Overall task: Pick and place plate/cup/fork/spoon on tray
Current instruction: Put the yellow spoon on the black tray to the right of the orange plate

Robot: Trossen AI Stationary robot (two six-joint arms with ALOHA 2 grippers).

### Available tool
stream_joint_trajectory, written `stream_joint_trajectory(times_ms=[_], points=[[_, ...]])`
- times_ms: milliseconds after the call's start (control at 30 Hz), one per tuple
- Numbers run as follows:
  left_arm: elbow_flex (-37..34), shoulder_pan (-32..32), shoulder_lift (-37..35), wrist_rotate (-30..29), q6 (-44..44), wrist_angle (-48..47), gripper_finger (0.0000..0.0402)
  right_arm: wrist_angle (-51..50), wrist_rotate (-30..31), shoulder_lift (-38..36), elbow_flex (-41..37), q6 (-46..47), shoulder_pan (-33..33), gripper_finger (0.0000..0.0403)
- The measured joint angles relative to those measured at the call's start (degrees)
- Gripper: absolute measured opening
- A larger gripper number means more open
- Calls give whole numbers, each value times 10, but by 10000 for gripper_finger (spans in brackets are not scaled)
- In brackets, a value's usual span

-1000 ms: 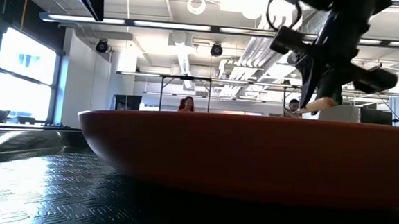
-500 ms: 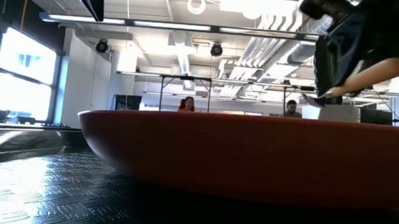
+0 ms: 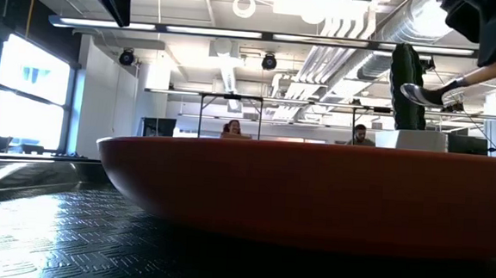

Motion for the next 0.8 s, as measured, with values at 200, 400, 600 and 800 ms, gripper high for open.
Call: stream_joint_trajectory(times_ms=[200,400,600,800], points=[[0,0,0,0,-21,0,70,-14,-17,57,23,-1,2,28],[0,0,0,0,-21,0,70,-16,-62,111,23,16,4,28],[0,0,0,0,-21,0,70,-14,-80,144,23,19,4,28],[0,0,0,0,-21,0,70,-14,-78,160,23,19,4,28]])
